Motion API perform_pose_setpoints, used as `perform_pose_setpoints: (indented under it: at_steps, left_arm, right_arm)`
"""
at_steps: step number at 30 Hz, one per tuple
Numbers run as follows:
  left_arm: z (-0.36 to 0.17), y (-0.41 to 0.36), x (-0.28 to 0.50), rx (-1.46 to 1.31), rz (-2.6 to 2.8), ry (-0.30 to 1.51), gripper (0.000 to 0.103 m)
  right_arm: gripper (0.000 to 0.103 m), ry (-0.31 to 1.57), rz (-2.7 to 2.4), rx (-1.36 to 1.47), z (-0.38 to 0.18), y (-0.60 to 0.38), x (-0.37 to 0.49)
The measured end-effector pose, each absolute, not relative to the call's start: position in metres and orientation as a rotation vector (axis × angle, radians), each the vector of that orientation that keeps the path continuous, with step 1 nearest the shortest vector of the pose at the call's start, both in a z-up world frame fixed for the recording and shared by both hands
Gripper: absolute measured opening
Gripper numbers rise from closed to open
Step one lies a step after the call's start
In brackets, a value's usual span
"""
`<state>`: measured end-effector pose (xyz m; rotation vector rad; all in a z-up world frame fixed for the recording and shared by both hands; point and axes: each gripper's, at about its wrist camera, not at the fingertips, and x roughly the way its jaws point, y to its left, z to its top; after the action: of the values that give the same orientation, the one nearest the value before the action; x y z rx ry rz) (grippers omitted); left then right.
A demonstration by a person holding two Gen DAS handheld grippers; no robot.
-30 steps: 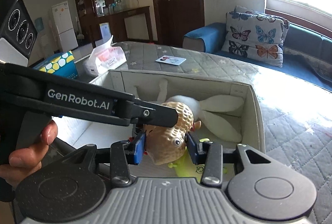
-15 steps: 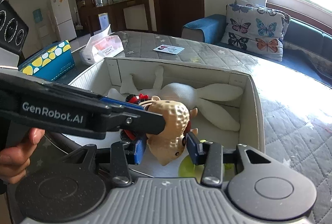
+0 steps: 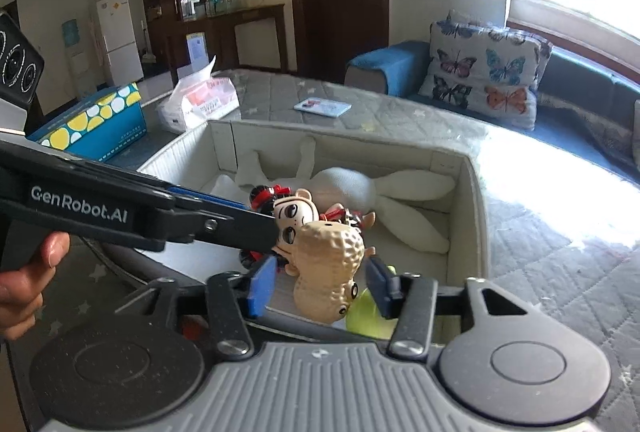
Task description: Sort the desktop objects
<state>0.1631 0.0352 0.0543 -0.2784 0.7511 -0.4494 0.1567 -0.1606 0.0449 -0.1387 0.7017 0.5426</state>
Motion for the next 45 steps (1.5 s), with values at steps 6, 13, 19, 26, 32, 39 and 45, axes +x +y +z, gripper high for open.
perform_pose_setpoints:
  at_steps: [6, 13, 19, 26, 32, 39, 45]
  left_arm:
    - [0.065, 0.048, 0.132, -0.263, -0.440, 0.714, 0.038]
    - [0.066, 0.065, 0.093, -0.263, -0.413, 0.702, 0.038]
    - [0.051, 0.077, 0.072, -0.294, -0.396, 0.734, 0.037]
    - [0.035, 0.080, 0.071, -0.319, -0.404, 0.776, 0.037]
    - [0.030, 0.075, 0.078, -0.303, -0.437, 0.797, 0.037]
    - [0.020, 0.072, 0.084, -0.316, -0.447, 0.833, 0.038]
    - [0.020, 0.073, 0.079, -0.340, -0.449, 0.841, 0.037]
  right_arm:
    - [0.053, 0.653, 0.563, -0.118, 0.057, -0.168, 0.125]
    - [0.061, 0.637, 0.630, -0.117, 0.058, -0.164, 0.087]
    - [0.061, 0.673, 0.697, -0.135, 0.041, -0.143, 0.073]
    - [0.061, 0.719, 0.719, -0.144, 0.021, -0.126, 0.079]
    - [0.060, 0.752, 0.741, -0.138, 0.011, -0.118, 0.085]
    - [0.051, 0.771, 0.771, -0.110, 0.006, -0.116, 0.084]
    - [0.048, 0.768, 0.764, -0.110, 0.008, -0.117, 0.079]
